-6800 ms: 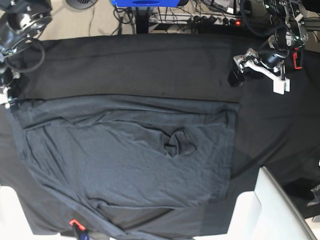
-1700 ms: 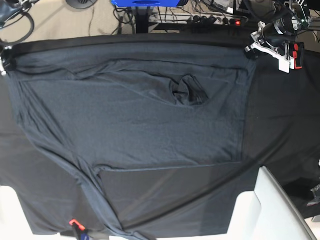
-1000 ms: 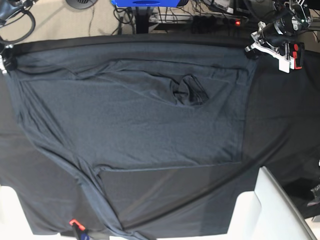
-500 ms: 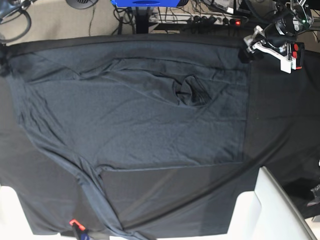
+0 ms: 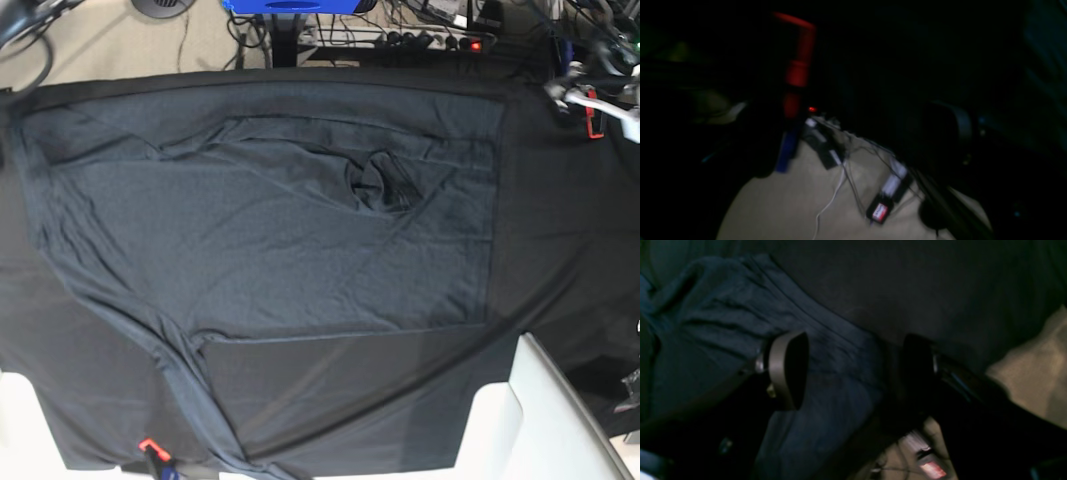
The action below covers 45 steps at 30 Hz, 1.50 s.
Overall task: Fold the T-shirt properly
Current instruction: 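Release the shirt and move the right gripper to the sleeve side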
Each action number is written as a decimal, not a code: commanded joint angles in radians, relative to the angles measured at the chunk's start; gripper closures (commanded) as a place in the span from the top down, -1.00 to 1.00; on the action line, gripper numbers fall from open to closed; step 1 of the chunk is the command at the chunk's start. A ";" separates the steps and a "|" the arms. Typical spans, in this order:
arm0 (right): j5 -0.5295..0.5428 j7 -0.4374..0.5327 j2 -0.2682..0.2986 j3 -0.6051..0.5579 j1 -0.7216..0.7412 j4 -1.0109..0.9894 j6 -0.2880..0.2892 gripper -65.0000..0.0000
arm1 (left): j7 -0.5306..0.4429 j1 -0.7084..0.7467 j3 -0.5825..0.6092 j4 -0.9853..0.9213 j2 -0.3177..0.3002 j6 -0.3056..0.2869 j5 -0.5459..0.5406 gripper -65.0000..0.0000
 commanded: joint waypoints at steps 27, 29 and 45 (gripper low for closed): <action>0.028 0.780 0.270 -0.950 0.416 -0.938 0.010 0.24 | 0.052 -0.022 0.103 0.012 -0.124 -0.007 -0.280 0.92; 0.028 0.783 0.270 -0.950 0.416 -0.952 0.010 -0.10 | 0.052 -0.022 0.104 0.012 -0.124 -0.007 -0.280 0.92; 0.038 0.764 0.265 -0.896 0.309 -0.754 0.011 -1.00 | 0.054 -0.022 0.106 0.012 -0.117 -0.006 -0.280 0.92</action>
